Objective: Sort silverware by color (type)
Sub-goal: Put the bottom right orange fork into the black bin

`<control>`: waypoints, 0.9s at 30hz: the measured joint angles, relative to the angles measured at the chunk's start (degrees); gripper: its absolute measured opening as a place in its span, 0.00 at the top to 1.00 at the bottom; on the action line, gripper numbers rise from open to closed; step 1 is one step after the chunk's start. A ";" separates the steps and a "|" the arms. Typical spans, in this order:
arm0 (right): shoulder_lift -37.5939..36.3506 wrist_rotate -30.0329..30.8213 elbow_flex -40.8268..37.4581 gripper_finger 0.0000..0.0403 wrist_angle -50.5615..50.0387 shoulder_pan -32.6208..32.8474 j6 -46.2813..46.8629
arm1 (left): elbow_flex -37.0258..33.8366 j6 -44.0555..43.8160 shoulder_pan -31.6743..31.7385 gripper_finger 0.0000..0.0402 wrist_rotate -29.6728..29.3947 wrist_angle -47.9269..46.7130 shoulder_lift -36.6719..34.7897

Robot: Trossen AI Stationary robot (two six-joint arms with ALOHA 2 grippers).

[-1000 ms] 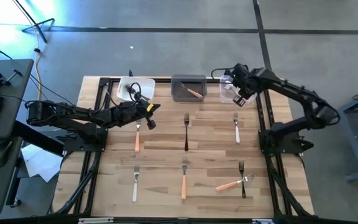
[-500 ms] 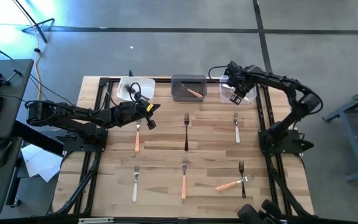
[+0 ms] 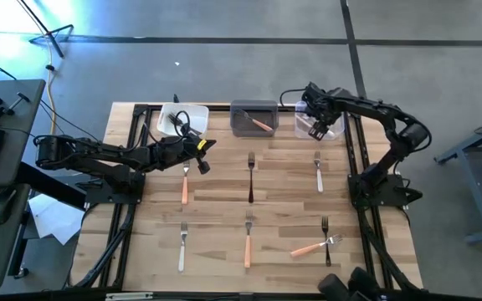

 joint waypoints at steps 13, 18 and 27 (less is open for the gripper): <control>-16.37 -3.95 0.00 0.95 -10.82 13.57 13.90 | 0.00 0.87 0.51 1.00 0.20 1.44 0.00; -20.10 -3.57 0.00 0.96 -11.08 28.01 29.85 | 0.00 0.89 0.59 1.00 0.22 2.19 0.00; -20.19 -0.42 0.00 1.00 -9.38 53.91 52.93 | 0.00 1.53 0.59 1.00 0.55 2.67 0.00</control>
